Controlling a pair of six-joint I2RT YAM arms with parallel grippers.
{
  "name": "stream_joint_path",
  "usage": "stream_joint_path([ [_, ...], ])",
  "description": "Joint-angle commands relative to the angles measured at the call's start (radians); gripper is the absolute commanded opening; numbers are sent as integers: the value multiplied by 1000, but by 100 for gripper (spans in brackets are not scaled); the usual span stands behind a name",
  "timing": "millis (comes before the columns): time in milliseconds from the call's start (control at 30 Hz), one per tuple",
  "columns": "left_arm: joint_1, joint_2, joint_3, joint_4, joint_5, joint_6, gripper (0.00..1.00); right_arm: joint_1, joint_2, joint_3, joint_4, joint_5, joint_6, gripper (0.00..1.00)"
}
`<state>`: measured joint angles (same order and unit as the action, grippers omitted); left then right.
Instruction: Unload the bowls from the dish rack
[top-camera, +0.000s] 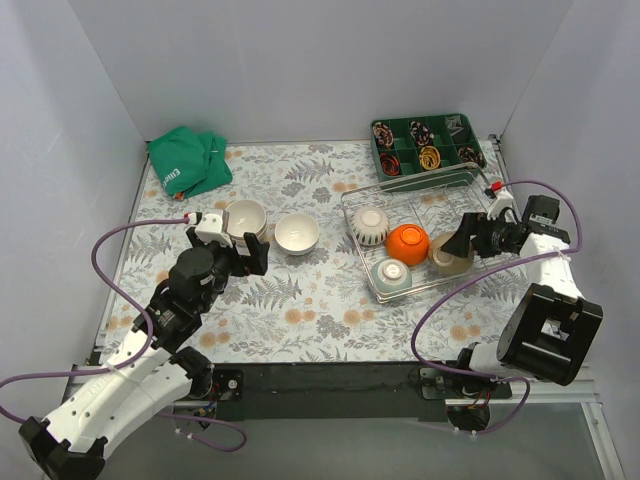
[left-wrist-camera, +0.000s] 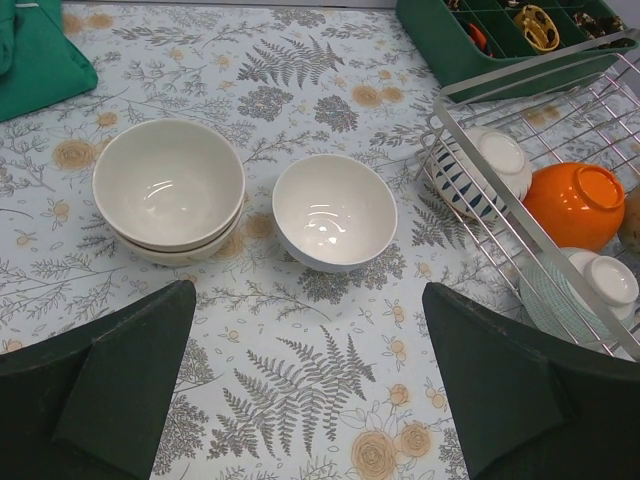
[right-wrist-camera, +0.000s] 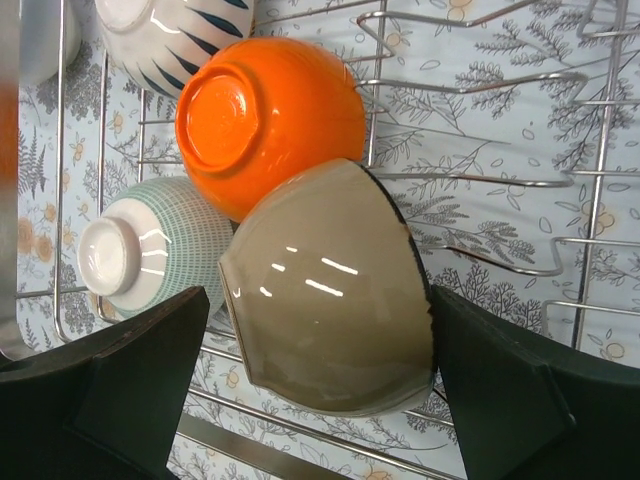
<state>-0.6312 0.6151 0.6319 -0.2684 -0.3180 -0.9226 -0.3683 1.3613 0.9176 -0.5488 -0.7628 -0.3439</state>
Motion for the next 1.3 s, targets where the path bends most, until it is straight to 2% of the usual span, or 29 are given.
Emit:
stream_joint_path([
  [0, -4, -15, -5, 12, 10, 14, 98, 5, -33, -28, 0, 5, -7, 98],
  [100, -4, -17, -6, 12, 13, 14, 98, 14, -44, -36, 6, 17, -7, 97],
  [300, -4, -17, -5, 12, 19, 14, 98, 29, -68, -36, 13, 40, -9, 82],
  [400, -5, -15, -6, 11, 20, 14, 98, 35, -80, -28, 15, 39, -4, 69],
  [433, -4, -15, -8, 11, 23, 14, 98, 37, -83, -25, 18, 40, -3, 60],
  [500, -4, -12, -8, 11, 26, 14, 98, 42, -97, -17, 21, 43, 8, 50],
  [533, -4, -12, -5, 11, 28, 14, 98, 43, -106, -13, 23, 46, 11, 42],
  [733, -2, -2, -3, 6, 25, 13, 98, 74, -126, 38, 16, 46, 43, 14],
  [967, 1, 11, -1, 3, 28, 13, 98, 107, -206, 55, 33, 109, 74, 5],
  [1267, 2, 20, -3, 1, 22, 5, 98, 150, -315, 84, 78, 247, 125, 1],
])
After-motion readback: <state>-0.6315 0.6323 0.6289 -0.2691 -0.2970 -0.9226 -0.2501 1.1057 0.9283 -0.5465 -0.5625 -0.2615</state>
